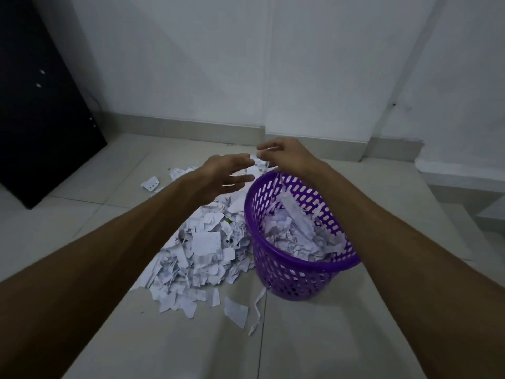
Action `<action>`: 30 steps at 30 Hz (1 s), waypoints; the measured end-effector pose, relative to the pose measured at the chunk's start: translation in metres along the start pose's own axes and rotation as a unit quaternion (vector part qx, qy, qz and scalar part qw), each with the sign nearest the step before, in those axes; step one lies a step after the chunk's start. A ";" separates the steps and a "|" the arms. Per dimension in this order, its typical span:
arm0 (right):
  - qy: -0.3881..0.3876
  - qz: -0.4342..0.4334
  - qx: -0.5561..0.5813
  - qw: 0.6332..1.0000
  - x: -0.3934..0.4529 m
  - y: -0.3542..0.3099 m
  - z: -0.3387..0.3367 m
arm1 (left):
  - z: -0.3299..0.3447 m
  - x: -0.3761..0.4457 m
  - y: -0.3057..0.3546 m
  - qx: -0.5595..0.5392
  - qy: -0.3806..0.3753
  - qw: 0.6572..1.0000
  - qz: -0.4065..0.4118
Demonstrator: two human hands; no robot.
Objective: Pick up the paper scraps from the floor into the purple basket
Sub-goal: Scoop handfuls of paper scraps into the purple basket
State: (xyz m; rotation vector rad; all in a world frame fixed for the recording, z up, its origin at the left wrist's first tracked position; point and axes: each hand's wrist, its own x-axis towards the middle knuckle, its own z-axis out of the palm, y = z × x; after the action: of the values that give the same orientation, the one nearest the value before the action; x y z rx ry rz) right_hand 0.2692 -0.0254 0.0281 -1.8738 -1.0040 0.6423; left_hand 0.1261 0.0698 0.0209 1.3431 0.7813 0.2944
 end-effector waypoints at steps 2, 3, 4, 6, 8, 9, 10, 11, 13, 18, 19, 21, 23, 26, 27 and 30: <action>0.008 0.006 0.045 0.999 0.011 -0.014 0.020 | -0.016 0.001 0.007 -0.029 0.001 0.999 0.015; 0.012 0.012 0.058 0.998 0.017 -0.019 0.032 | -0.026 0.002 0.009 -0.048 0.002 0.999 0.018; 0.013 0.017 0.068 0.997 0.022 -0.025 0.045 | -0.036 0.003 0.008 -0.063 0.007 0.998 0.015; 0.015 0.025 0.082 0.996 0.031 -0.032 0.071 | -0.058 0.006 0.000 -0.081 0.020 0.996 -0.005; 0.021 0.034 0.080 0.996 0.041 -0.033 0.098 | -0.083 0.010 -0.014 -0.093 0.039 0.994 -0.035; 0.014 0.041 0.067 0.997 0.046 -0.028 0.112 | -0.096 0.013 -0.021 -0.095 0.052 0.993 -0.049; -0.006 0.051 0.043 0.998 0.050 -0.021 0.127 | -0.111 0.016 -0.030 -0.092 0.065 0.992 -0.059; -0.040 0.057 0.005 0.998 0.052 -0.014 0.141 | -0.125 0.019 -0.038 -0.084 0.082 0.991 -0.065; -0.117 0.046 -0.074 0.989 0.059 0.005 0.170 | -0.153 0.029 -0.053 -0.064 0.134 0.987 -0.057; -0.182 0.040 -0.147 0.972 0.072 0.051 0.210 | -0.185 0.049 -0.081 -0.011 0.228 0.973 -0.032; -0.193 0.046 -0.167 0.966 0.078 0.059 0.223 | -0.192 0.052 -0.092 0.014 0.229 0.973 -0.034; -0.202 0.059 -0.198 0.957 0.084 0.070 0.237 | -0.197 0.053 -0.115 0.080 0.201 0.976 -0.041; -0.202 0.089 -0.183 0.958 0.092 0.076 0.253 | -0.205 0.057 -0.136 0.140 0.179 0.971 -0.070; -0.205 0.129 -0.131 0.961 0.098 0.083 0.268 | -0.209 0.062 -0.153 0.117 0.166 0.972 -0.116; -0.195 0.128 -0.131 0.964 0.099 0.084 0.269 | -0.207 0.063 -0.156 0.098 0.158 0.975 -0.121; -0.202 0.044 -0.165 0.964 0.104 0.083 0.276 | -0.203 0.070 -0.163 0.093 0.143 0.977 -0.125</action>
State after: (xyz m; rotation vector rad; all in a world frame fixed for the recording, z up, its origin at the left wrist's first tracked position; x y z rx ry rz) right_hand 0.1491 0.1664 -0.1786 -2.1340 -1.3608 0.9875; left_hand 0.0050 0.2274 -0.1612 1.3755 1.2345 0.2210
